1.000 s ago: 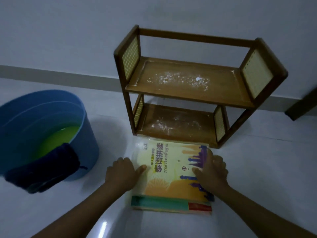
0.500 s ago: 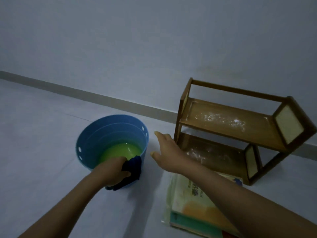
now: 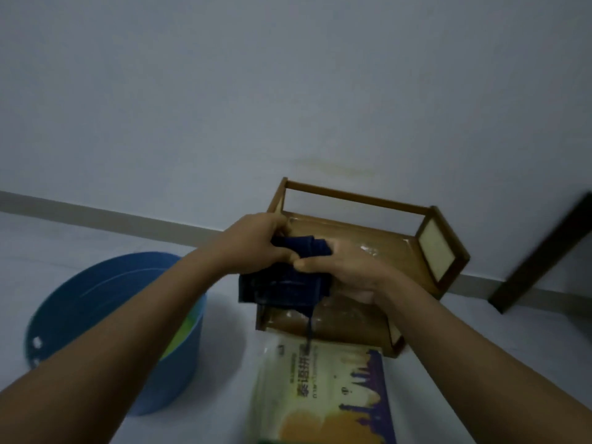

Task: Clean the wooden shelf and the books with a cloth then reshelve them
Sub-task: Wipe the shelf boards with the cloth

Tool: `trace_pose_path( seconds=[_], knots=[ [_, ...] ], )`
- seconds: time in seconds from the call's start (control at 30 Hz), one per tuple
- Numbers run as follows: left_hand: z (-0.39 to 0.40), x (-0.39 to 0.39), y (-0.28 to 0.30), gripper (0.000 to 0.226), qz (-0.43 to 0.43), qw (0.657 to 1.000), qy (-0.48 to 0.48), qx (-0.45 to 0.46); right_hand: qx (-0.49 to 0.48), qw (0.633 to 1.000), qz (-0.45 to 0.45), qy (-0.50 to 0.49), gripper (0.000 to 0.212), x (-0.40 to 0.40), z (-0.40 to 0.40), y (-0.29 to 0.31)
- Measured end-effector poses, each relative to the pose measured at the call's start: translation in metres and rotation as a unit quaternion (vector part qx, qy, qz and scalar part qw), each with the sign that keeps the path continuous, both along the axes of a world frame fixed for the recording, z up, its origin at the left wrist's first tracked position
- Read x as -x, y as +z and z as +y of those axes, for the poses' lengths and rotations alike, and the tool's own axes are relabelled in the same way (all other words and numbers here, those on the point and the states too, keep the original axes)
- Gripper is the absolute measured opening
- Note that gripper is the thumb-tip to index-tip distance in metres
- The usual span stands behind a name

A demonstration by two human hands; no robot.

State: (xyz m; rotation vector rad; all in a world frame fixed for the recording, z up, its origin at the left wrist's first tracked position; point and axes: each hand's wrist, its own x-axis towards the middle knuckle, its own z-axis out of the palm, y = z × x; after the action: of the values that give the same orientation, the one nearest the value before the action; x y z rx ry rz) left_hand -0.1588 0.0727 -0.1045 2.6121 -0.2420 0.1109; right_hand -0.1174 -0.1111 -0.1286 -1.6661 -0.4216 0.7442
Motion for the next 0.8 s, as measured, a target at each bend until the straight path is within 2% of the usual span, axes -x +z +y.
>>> trace_pose_path(
  seconds=[0.03, 0.07, 0.13, 0.17, 0.23, 0.27, 0.3, 0.37, 0.43, 0.5, 0.57, 0.63, 0.8],
  knots=[
    [-0.013, -0.017, -0.008, 0.033, -0.013, 1.000, 0.006, 0.019, -0.013, 0.998, 0.031, -0.049, 0.036, -0.009, -0.017, 0.000],
    [-0.022, -0.032, -0.015, 0.035, -0.029, 0.999, 0.015, 0.031, 0.001, 0.995, 0.023, -0.097, 0.033, -0.018, -0.032, 0.001],
    [-0.036, -0.068, -0.027, 0.036, -0.077, 0.997, 0.027, -0.005, 0.110, 0.971, -0.101, -0.186, 0.020, -0.044, -0.058, 0.005],
    [-0.041, -0.087, -0.032, 0.037, -0.101, 0.993, 0.026, -0.050, 0.174, 0.941, -0.179, -0.227, 0.014, -0.059, -0.068, 0.005],
    [-0.044, -0.119, -0.036, 0.040, -0.131, 0.980, 0.025, -0.146, 0.227, 0.884, -0.305, -0.273, 0.010, -0.079, -0.080, -0.001],
    [-0.044, -0.137, -0.038, 0.042, -0.126, 0.975, 0.027, -0.182, 0.241, 0.866, -0.339, -0.278, 0.014, -0.090, -0.083, -0.009],
    [-0.041, -0.150, -0.039, 0.046, -0.110, 0.972, 0.035, -0.205, 0.255, 0.860, -0.350, -0.270, 0.020, -0.096, -0.085, -0.019],
    [-0.029, -0.170, -0.042, 0.055, -0.068, 0.971, 0.072, -0.216, 0.306, 0.876, -0.315, -0.199, 0.042, -0.106, -0.086, -0.051],
    [-0.019, -0.188, -0.047, 0.063, -0.016, 0.977, 0.104, -0.183, 0.396, 0.873, -0.263, -0.107, 0.076, -0.113, -0.089, -0.080],
    [-0.016, -0.197, -0.052, 0.069, 0.038, 0.985, 0.099, -0.136, 0.422, 0.865, -0.246, -0.117, 0.091, -0.119, -0.090, -0.098],
    [-0.015, -0.201, -0.052, 0.077, 0.054, 0.990, 0.099, -0.082, 0.422, 0.854, -0.238, -0.189, 0.086, -0.128, -0.080, -0.101],
    [-0.016, -0.206, -0.052, 0.078, 0.048, 0.991, 0.113, -0.045, 0.445, 0.834, -0.250, -0.208, 0.078, -0.141, -0.051, -0.104],
    [-0.017, -0.212, -0.057, 0.086, 0.048, 0.986, 0.152, -0.052, 0.389, 0.841, -0.365, -0.092, 0.062, -0.132, 0.038, -0.107]
  ],
)
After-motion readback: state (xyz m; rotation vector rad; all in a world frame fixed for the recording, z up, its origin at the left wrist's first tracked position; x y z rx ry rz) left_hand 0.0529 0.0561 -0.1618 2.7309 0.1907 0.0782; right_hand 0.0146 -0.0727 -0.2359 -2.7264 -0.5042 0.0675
